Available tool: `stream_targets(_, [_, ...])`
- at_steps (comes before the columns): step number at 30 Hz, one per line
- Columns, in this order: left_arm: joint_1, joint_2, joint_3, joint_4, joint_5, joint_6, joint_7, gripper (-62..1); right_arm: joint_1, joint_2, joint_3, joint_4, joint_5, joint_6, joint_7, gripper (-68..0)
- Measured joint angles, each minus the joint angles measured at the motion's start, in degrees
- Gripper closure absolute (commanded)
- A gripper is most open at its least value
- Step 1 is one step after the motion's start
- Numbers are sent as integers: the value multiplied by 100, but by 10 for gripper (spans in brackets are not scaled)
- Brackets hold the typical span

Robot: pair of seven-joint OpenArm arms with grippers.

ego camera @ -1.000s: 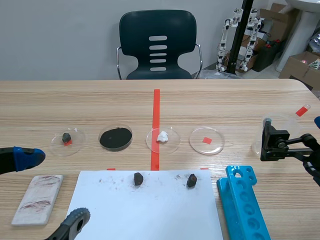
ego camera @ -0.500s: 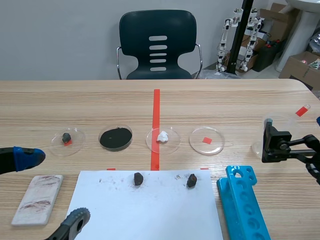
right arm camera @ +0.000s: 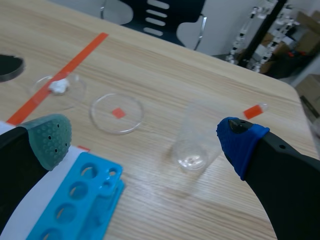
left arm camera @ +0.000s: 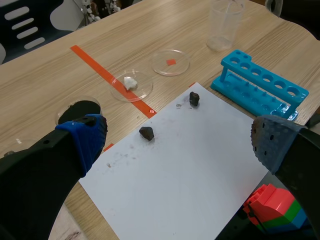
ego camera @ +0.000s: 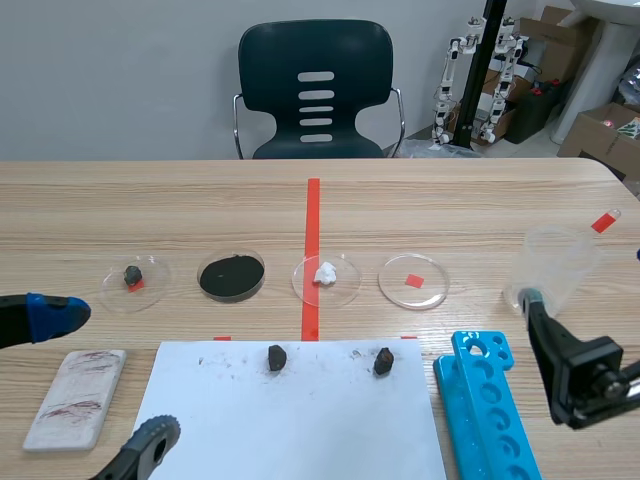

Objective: Return to the home posture

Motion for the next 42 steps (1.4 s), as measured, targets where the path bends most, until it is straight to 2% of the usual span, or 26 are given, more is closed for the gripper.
stream_targets(7, [0, 0, 0, 0, 0, 0, 0, -605, -994, 903, -334, 398, 0, -4, 468, -606])
stream_targets(13, [0, 0, 0, 0, 0, 0, 0, -605, -1255, 1543, -505, 437, 0, 26, 876, -606])
stream_targets(16, [0, 0, 0, 0, 0, 0, 2, -605, -1268, 1720, -562, 437, 0, 260, 1005, -606])
stream_targets(17, [0, 0, 0, 0, 0, 0, 0, -605, -1285, 1759, -568, 435, 0, 483, 1001, -606])
stream_targets(19, [0, 0, 0, 0, 4, 0, 0, -605, -1331, 1799, -568, 435, -4, 678, 1025, -606])
stream_targets(29, [0, 0, 0, 0, 4, 0, 0, -605, -1344, 1711, -568, 435, -20, 793, 1073, -606])
stream_targets(42, [0, 0, 0, 0, 4, 0, 0, -605, -1344, 1714, -568, 435, -20, 793, 1071, -606])
